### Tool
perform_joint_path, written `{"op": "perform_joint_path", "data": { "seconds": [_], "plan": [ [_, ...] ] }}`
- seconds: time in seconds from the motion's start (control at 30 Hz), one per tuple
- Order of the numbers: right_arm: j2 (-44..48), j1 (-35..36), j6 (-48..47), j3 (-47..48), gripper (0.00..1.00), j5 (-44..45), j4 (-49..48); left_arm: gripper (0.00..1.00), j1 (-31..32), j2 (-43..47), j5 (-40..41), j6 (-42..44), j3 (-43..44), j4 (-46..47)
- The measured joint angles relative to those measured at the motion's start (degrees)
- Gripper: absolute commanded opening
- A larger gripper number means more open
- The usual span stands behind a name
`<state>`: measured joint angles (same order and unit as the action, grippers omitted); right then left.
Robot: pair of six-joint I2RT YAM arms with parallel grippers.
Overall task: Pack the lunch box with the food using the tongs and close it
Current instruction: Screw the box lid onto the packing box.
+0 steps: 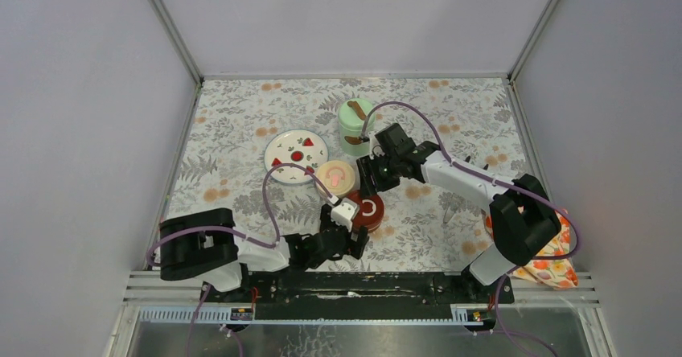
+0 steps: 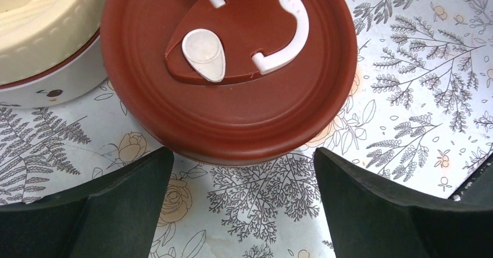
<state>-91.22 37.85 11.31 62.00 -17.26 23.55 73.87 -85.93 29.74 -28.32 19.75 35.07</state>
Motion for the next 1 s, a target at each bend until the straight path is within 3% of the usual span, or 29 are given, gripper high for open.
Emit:
{"op": "perform_joint_path", "data": {
  "seconds": [1.0],
  "plan": [
    [-0.46, -0.24, -2.27, -1.92, 0.59, 1.64, -3.08, 0.97, 0.0, -4.42, 1.33, -0.61, 5.31, -4.28]
  ]
}}
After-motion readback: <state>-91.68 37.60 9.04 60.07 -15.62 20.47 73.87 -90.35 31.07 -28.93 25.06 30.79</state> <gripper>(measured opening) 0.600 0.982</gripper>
